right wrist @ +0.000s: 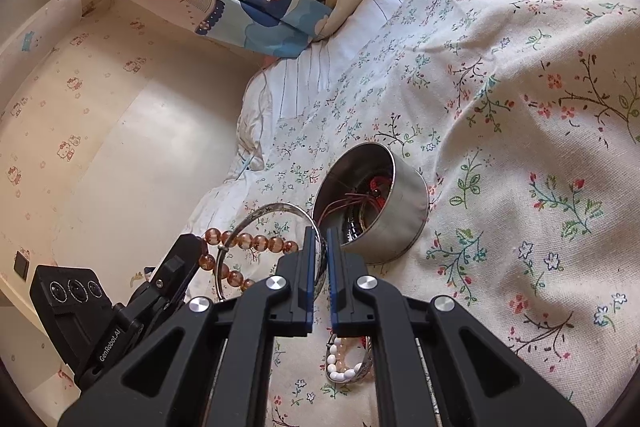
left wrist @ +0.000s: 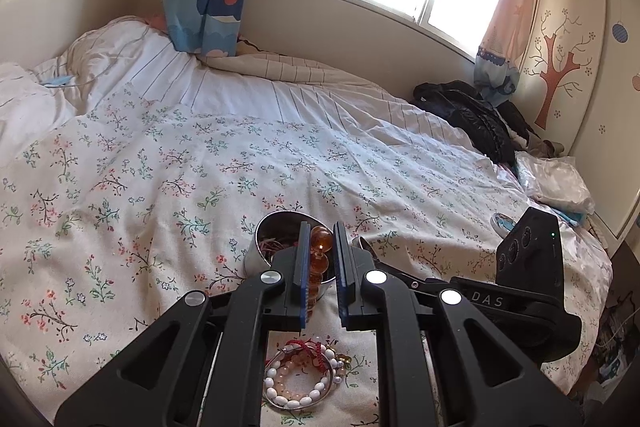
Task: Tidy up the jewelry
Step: 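Lower the amber bead bracelet into the tin with the left tool while the right tool lowers the silver bangle, then open both tools inside the tin to release the bracelets, then move both open tools back over the remaining bracelet pile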
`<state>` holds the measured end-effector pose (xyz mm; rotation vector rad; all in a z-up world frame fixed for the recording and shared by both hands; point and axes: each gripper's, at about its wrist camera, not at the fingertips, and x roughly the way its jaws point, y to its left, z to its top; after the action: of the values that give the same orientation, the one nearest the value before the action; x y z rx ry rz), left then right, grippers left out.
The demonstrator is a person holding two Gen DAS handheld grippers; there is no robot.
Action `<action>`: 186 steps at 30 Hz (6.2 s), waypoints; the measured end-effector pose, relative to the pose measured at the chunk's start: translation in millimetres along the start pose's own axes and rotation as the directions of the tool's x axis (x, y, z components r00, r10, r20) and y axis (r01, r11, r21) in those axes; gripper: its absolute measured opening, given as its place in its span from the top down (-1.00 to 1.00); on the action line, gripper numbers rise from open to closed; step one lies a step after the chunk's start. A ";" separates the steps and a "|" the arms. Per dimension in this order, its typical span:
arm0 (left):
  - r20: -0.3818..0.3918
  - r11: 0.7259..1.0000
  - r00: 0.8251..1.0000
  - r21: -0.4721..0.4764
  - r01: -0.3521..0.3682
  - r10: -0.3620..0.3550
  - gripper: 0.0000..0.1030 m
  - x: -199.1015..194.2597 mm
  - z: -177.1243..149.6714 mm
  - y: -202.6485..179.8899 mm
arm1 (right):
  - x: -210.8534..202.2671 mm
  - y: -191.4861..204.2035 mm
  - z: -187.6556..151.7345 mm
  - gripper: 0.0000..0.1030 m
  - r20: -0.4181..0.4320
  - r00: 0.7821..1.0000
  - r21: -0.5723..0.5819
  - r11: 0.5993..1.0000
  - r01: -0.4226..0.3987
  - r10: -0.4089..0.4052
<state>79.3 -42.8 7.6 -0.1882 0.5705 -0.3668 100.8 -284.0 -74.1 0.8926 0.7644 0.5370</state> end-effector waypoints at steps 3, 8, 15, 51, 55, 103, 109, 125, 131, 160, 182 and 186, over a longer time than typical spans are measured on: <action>0.005 1.000 1.000 -0.004 -0.001 0.001 0.80 1.2 1.9 0.4 | -0.1 0.4 1.0 0.87 0.002 1.000 0.001 1.000 -0.005 0.005; 0.006 1.000 1.000 -0.007 -0.002 0.002 0.80 2.9 2.8 1.0 | -0.2 0.3 1.4 0.87 0.007 1.000 0.003 1.000 -0.010 0.010; 0.006 1.000 1.000 -0.009 0.001 -0.001 0.80 6.4 5.4 0.3 | 4.8 -0.2 6.3 0.87 0.011 1.000 0.006 1.000 -0.016 0.016; 0.000 1.000 1.000 -0.005 0.001 -0.001 0.80 42.0 19.2 -9.3 | 23.6 -9.9 30.0 0.87 0.034 0.999 0.041 0.999 -0.007 0.006; -0.001 1.000 1.000 -0.006 0.001 -0.001 0.80 44.7 20.1 -9.0 | 25.0 -12.5 31.9 0.87 0.035 0.999 0.048 0.999 -0.005 0.003; -0.033 1.000 0.999 -0.005 -0.005 0.005 0.80 74.4 21.3 -7.7 | 44.2 -23.9 40.3 0.85 0.011 1.000 0.062 0.998 0.026 -0.027; -0.038 1.000 0.999 -0.002 -0.006 0.006 0.80 75.9 21.7 -8.7 | 45.9 -26.4 40.4 0.81 0.008 1.000 0.061 0.998 0.029 -0.029; -0.017 0.999 1.000 -0.030 -0.024 0.024 0.80 69.5 25.4 -1.3 | 50.6 -17.5 37.0 0.46 -0.004 0.996 0.001 0.996 0.088 -0.088; -0.028 0.999 0.999 -0.029 -0.038 0.037 0.79 72.0 25.9 -0.5 | 45.1 -19.5 38.2 0.37 0.009 0.995 0.009 0.995 0.098 -0.098; -0.321 0.970 0.916 0.046 -0.240 0.242 -0.03 44.5 -41.5 45.5 | 29.3 0.7 -19.1 0.12 -0.154 0.925 -0.208 0.927 0.313 -0.347; -0.344 0.959 0.896 0.065 -0.274 0.280 -0.13 29.6 -53.4 41.2 | 45.7 28.9 -47.2 0.26 -0.190 0.907 -0.376 0.881 0.286 -0.375; -0.348 0.960 0.895 0.056 -0.276 0.278 -0.15 30.1 -54.0 43.6 | 53.7 33.1 -52.2 0.35 -0.197 0.897 -0.423 0.859 0.287 -0.396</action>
<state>85.1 -18.4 -63.8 -0.0317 0.9404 -0.1217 90.2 -203.8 -86.4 0.3001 1.0096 0.4729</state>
